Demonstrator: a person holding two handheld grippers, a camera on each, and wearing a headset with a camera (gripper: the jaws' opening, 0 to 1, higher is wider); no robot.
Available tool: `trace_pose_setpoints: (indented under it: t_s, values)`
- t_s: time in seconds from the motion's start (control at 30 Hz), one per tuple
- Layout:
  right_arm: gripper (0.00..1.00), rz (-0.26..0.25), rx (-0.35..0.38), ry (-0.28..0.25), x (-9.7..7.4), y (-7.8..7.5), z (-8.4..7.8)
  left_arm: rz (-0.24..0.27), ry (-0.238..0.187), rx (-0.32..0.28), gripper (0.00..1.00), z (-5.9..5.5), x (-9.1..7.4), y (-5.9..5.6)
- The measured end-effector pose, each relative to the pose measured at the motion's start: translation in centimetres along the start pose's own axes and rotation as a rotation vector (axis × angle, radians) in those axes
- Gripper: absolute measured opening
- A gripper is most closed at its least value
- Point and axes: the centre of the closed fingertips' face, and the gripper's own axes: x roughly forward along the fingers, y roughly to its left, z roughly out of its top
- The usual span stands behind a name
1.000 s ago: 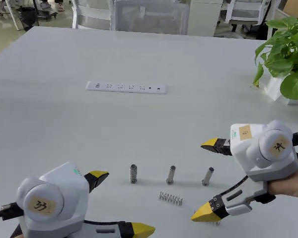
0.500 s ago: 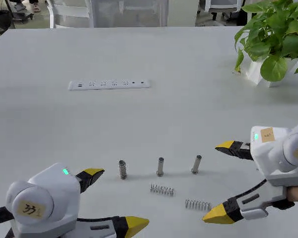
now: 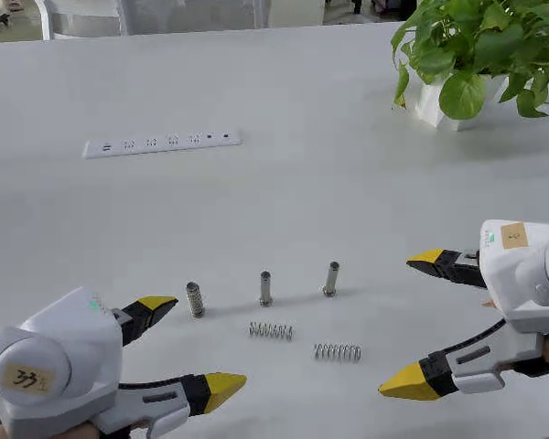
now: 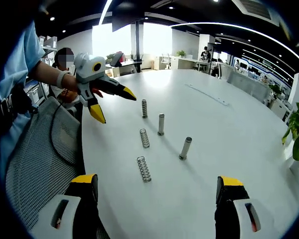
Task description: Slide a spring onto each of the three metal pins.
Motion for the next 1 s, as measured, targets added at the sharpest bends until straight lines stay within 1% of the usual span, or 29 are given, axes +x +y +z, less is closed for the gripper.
trace_pose_setpoints:
  t_s: [0.13, 0.2, 0.3, 0.37, 0.43, 0.5, 0.53, 0.63, 0.67, 0.77, 0.83, 0.87, 0.93, 1.0]
  values:
    - [0.99, -0.005, 0.020, -0.003, -0.1, 0.3, -0.5, -0.034, 0.016, 0.035, 0.67, -0.1, 0.5, -0.7]
    - [0.98, -0.004, 0.029, -0.003, -0.2, 0.6, -0.8, -0.070, 0.021, 0.064, 0.64, 0.0, 1.2, -1.3]
    - [0.98, -0.002, 0.039, 0.000, -0.3, 0.8, -1.2, -0.106, 0.053, 0.114, 0.58, -0.3, 2.1, -1.8]
    - [0.98, -0.004, 0.046, 0.001, -0.4, 0.8, -1.4, -0.124, 0.060, 0.130, 0.54, -0.5, 2.8, -2.1]
    - [0.98, -0.006, 0.050, 0.001, -0.5, 0.8, -1.5, -0.127, 0.071, 0.148, 0.51, -0.7, 3.4, -2.1]
    - [0.98, -0.006, 0.054, 0.003, -0.6, 0.8, -1.7, -0.137, 0.085, 0.146, 0.48, -0.8, 4.0, -2.1]
    - [0.98, -0.007, 0.055, 0.004, -0.7, 0.8, -1.8, -0.136, 0.096, 0.155, 0.46, -0.9, 4.4, -2.0]
    - [0.98, -0.007, 0.069, 0.003, -0.7, 0.8, -2.0, -0.143, 0.101, 0.155, 0.37, -0.9, 5.4, -1.9]
    - [0.97, -0.007, 0.074, 0.002, -0.7, 0.8, -2.0, -0.146, 0.102, 0.154, 0.36, -0.9, 5.6, -2.0]
    - [0.97, -0.009, 0.079, -0.001, -0.7, 0.9, -2.0, -0.142, 0.113, 0.162, 0.35, -1.0, 6.4, -2.0]
    - [0.97, -0.009, 0.087, -0.005, -0.7, 0.9, -2.0, -0.147, 0.116, 0.158, 0.35, -0.9, 6.8, -1.9]
    - [0.97, -0.009, 0.091, -0.005, -0.8, 0.9, -2.1, -0.149, 0.125, 0.161, 0.35, -1.0, 7.1, -1.9]
    - [0.97, -0.010, 0.095, -0.002, -0.8, 0.9, -2.3, -0.153, 0.137, 0.170, 0.34, -1.2, 7.3, -2.0]
    - [0.96, -0.013, 0.101, -0.001, -0.9, 0.8, -2.4, -0.158, 0.145, 0.163, 0.34, -1.3, 7.5, -1.9]
